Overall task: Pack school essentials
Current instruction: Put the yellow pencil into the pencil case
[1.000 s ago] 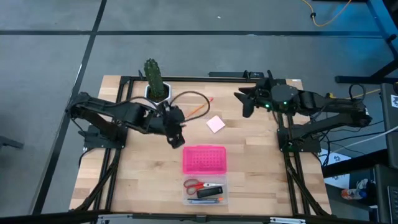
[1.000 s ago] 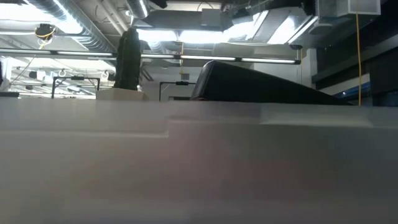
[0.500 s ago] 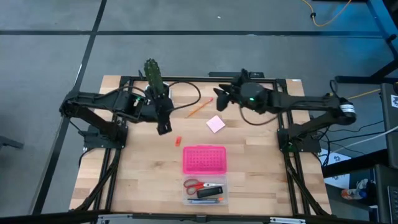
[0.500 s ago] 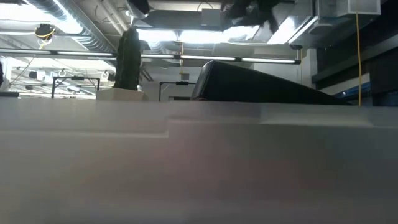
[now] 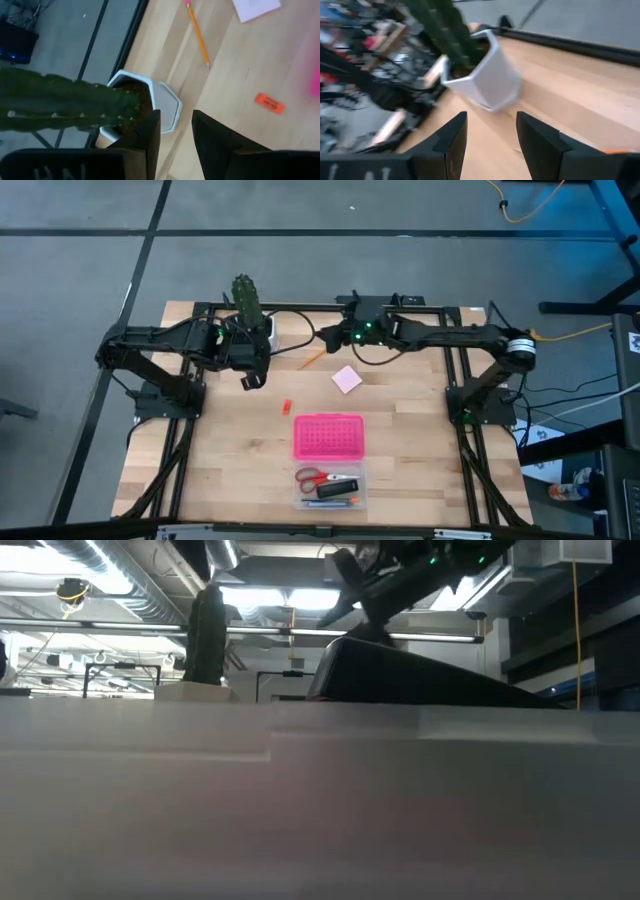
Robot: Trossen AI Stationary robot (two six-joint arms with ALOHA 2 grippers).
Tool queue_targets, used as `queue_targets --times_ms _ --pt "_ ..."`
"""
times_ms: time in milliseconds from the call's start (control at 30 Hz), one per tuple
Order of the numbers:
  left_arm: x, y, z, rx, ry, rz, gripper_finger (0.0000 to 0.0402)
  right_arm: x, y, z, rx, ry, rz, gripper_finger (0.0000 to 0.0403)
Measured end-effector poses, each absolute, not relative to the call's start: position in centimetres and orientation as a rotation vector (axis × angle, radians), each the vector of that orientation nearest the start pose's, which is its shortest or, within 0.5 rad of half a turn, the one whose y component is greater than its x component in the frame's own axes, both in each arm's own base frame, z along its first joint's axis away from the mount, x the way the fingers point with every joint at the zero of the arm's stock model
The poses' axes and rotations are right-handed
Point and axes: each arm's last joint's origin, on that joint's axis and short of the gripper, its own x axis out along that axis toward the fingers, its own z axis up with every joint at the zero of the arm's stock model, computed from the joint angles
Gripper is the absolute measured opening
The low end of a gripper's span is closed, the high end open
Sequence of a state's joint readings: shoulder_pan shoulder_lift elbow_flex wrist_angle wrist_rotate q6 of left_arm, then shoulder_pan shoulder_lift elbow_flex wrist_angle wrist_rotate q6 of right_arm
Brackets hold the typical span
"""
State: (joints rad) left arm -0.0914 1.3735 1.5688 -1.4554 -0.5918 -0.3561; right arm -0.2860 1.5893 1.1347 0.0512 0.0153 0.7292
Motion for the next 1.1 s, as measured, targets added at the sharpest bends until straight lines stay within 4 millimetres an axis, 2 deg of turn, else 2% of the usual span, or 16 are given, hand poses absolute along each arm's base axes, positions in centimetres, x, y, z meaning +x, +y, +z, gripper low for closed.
queue_targets --times_ms 200,333,433,600,733,967,1100 --pt "22.1 -0.4 38.0 0.14 1.146 0.634 0.0105 37.5 -12.1 26.3 0.742 0.307 -0.322 0.0171" --pt "22.0 -0.4 38.0 0.145 1.157 0.634 0.0105 39.9 -13.4 26.0 0.63 0.44 -0.304 0.0171" --pt "21.9 -0.4 38.0 0.146 1.161 0.634 0.0105 41.1 -14.6 25.9 0.529 0.601 -0.312 0.0171" --pt "21.9 -0.4 38.0 0.147 1.163 0.634 0.0105 41.2 -15.8 25.9 0.321 0.891 -0.248 0.0171" --pt "21.5 -0.4 38.2 0.127 1.154 0.62 0.0105 41.2 -16.0 24.5 0.18 1.05 -0.145 0.0171" --pt "17.9 -0.1 39.4 0.011 0.994 0.632 0.0105 41.9 -16.2 20.1 0.111 1.203 -0.089 0.0171" --pt "15.8 0.1 38.5 -0.062 0.894 0.644 0.0105 42.1 -16.4 19.2 0.027 1.233 -0.077 0.0171"
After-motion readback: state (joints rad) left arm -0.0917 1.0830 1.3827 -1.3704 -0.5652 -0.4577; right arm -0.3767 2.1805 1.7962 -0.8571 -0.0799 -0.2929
